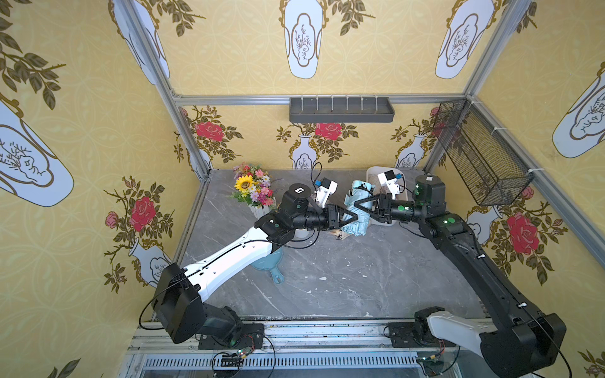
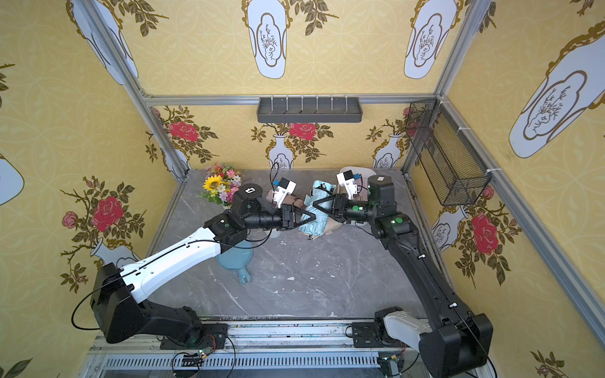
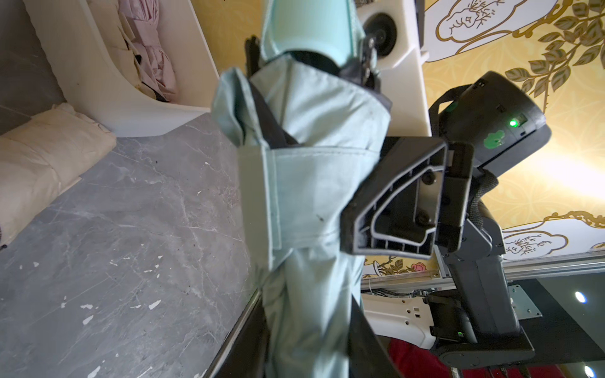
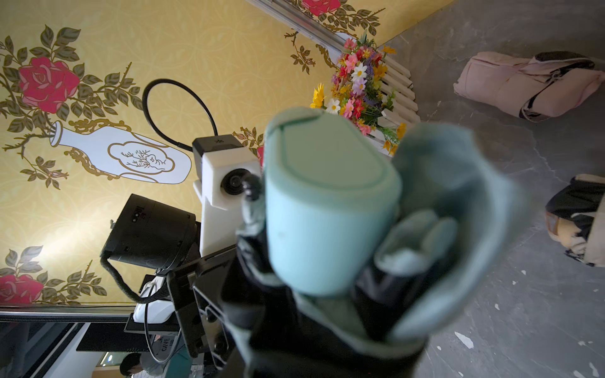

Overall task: Put the umbrella into the storage box
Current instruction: Place the umbrella in the storage box.

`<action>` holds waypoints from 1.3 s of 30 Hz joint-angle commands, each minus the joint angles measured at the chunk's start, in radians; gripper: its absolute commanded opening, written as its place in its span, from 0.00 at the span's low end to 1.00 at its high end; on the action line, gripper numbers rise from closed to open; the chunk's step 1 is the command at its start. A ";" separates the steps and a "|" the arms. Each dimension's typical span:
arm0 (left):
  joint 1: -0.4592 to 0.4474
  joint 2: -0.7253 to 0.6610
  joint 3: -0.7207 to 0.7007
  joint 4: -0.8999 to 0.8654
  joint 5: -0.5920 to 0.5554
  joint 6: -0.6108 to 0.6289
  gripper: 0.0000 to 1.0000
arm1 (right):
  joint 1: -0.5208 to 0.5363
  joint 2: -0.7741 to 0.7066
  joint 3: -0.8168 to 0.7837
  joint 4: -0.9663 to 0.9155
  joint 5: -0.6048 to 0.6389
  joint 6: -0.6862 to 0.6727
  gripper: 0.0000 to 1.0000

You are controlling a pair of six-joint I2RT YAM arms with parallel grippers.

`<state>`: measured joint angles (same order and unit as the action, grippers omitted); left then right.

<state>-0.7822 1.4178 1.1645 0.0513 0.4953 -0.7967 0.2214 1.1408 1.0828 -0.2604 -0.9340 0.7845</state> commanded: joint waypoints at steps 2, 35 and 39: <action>-0.009 -0.040 -0.045 0.050 -0.075 -0.035 0.50 | -0.001 -0.016 0.002 0.081 0.071 0.032 0.23; -0.006 0.022 0.051 -0.449 -0.619 0.264 0.75 | -0.146 0.579 0.719 -0.630 0.829 -0.620 0.24; -0.005 0.049 0.065 -0.452 -0.609 0.287 0.75 | -0.157 0.674 0.771 -0.631 0.915 -0.649 0.24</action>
<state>-0.7883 1.4521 1.2232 -0.3954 -0.1165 -0.5484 0.0685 1.7805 1.8317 -0.8970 -0.1131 0.1753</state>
